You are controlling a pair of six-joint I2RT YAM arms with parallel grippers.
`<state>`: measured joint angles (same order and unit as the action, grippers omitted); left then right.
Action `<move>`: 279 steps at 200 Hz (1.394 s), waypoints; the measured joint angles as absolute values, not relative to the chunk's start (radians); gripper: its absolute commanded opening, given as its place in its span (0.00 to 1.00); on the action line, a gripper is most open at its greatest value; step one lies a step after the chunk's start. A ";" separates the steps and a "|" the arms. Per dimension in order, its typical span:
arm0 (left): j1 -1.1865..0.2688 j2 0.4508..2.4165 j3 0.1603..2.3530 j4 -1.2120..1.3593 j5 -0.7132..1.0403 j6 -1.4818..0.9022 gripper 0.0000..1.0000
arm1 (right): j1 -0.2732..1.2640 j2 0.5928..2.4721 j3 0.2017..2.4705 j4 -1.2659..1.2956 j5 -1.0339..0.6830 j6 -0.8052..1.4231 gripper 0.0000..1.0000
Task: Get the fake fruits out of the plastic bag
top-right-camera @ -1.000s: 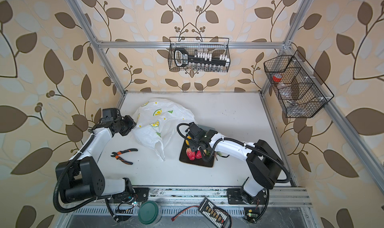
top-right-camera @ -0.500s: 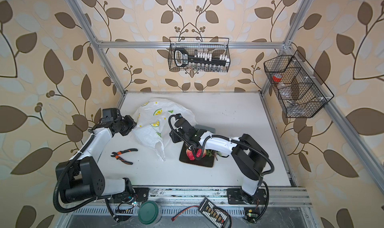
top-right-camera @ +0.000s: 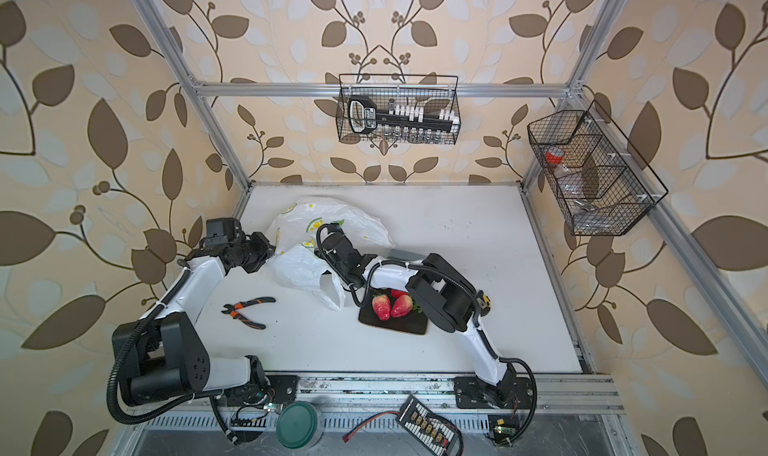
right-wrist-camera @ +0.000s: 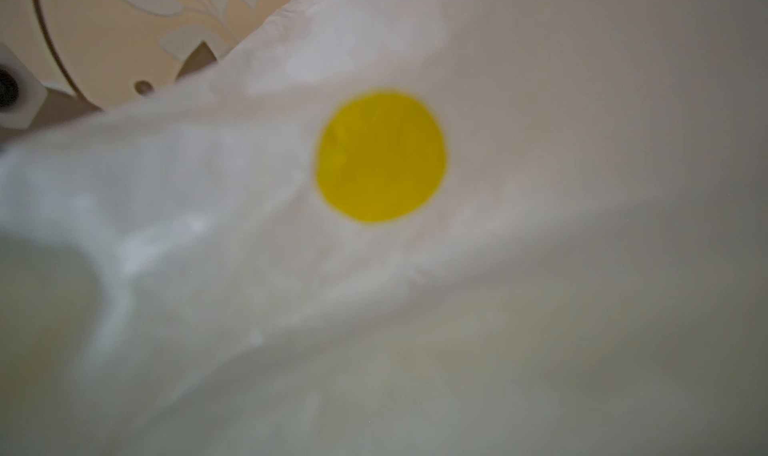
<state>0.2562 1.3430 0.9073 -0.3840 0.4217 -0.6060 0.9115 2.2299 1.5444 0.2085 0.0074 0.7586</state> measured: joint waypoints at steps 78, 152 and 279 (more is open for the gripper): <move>0.205 1.385 0.903 -0.377 0.437 -0.606 0.00 | 0.935 2.495 1.857 0.184 0.131 0.703 0.83; 0.188 1.385 0.893 -0.381 0.437 -0.606 0.00 | 0.941 2.609 2.040 0.060 0.278 0.694 0.48; 0.205 1.393 0.918 -0.398 0.406 -0.561 0.00 | 0.934 2.125 1.412 0.202 0.185 0.673 0.27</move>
<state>0.2050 1.3930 0.9184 -0.3977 0.4061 -0.5613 0.9344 2.1250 1.4120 0.2024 0.1852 0.6727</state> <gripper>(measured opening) 0.048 0.277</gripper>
